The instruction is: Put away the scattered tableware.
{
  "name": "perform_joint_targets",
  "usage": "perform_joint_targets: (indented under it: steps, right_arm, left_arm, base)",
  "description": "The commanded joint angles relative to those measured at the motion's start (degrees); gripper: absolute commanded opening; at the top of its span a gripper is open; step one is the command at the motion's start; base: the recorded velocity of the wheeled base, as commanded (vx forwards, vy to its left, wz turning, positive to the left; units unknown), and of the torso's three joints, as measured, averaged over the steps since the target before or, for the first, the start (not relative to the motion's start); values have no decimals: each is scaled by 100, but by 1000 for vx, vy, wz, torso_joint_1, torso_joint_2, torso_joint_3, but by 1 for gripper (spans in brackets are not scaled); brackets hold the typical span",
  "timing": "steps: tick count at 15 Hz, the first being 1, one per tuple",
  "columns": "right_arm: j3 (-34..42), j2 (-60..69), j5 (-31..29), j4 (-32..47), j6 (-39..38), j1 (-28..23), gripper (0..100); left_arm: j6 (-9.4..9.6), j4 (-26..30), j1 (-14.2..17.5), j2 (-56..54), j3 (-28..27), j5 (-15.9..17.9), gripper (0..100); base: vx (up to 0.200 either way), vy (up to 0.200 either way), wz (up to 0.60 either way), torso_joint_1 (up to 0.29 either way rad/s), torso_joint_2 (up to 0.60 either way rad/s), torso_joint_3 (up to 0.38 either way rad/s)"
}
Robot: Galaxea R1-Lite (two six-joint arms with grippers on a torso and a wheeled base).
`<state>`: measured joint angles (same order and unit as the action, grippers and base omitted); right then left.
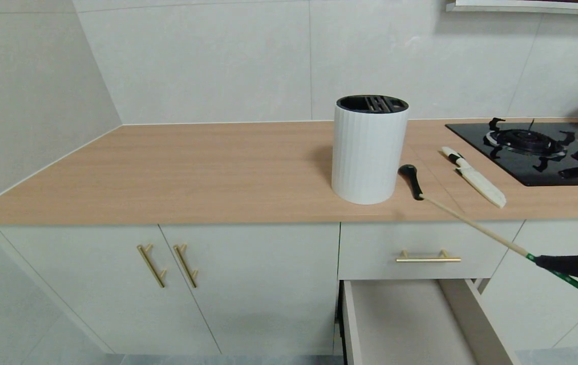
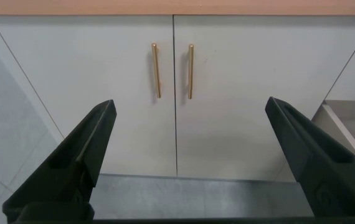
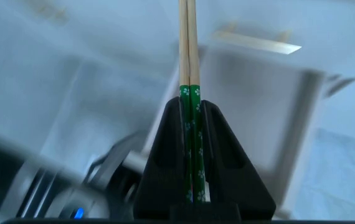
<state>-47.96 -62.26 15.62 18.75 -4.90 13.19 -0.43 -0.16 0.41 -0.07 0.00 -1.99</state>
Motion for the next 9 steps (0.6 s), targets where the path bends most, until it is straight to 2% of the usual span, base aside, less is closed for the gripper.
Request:
perform_joint_targets:
  steps: [1,3,9]
  right_arm:
    - [111,319,47,358,7,553,0]
    - [243,-76,12,533,7,922,0]
    - [445,-1895,-94,489,-90,949,0]
  left_arm:
    - [-1,-2,2,7,0,-3,100]
    - [-1,-2,2,7,0,-3,100]
    - [-1,-2,2,7,0,-3,100]
  base:
    - [0,0,0,0,0,0]
    - [0,0,0,0,0,0]
    - [0,0,0,0,0,0]
